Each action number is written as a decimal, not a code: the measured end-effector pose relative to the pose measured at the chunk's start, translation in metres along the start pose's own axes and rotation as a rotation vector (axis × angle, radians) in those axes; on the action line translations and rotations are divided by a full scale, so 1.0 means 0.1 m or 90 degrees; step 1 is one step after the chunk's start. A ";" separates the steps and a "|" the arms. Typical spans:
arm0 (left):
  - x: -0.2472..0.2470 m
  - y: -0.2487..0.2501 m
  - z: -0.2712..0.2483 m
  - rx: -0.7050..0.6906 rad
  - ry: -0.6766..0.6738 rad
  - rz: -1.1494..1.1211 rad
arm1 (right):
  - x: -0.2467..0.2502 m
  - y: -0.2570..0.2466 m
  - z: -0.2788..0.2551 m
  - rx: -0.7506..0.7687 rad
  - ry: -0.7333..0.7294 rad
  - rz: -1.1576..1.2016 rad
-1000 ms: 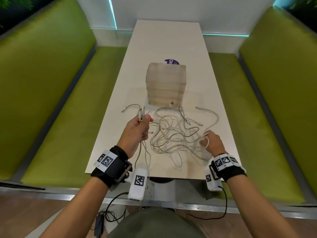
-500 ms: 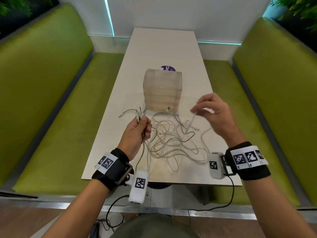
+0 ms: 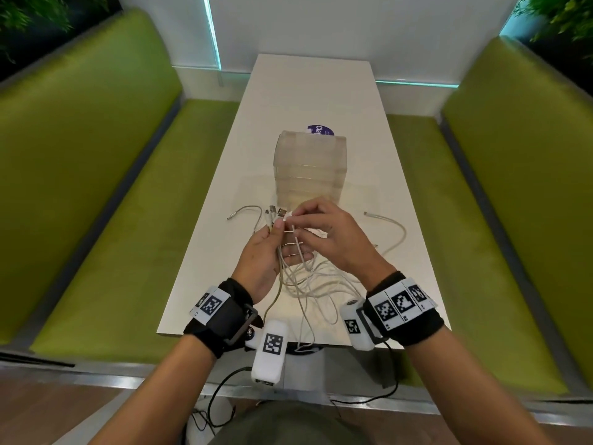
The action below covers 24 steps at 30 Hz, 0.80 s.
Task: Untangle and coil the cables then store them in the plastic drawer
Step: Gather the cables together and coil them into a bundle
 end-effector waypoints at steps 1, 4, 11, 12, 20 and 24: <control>0.01 -0.01 0.00 0.005 0.003 0.005 | 0.00 0.01 0.00 -0.010 -0.001 0.038; -0.01 -0.05 0.02 0.019 0.002 0.005 | -0.01 0.09 0.01 -0.066 0.040 0.150; 0.20 0.15 0.05 -0.026 0.060 -0.027 | -0.40 0.43 -0.15 -0.244 -0.180 0.075; 0.23 0.20 0.05 -0.037 0.063 -0.034 | -0.54 0.49 -0.20 -0.242 -0.267 0.019; 0.75 0.74 -0.17 -0.170 0.189 0.011 | -0.47 0.92 -0.41 -0.287 -0.293 0.038; 0.88 0.74 -0.21 -0.171 0.206 0.034 | -0.45 0.99 -0.43 -0.280 -0.289 0.111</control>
Point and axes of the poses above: each hand's wrist, its own z-axis towards the middle knuckle, its own x-axis out of the back of the hand, y = z × x, the point moved 10 cm from there along z, towards the middle knuckle, and after that the axes turned 13 degrees about -y, right-handed, at the moved point
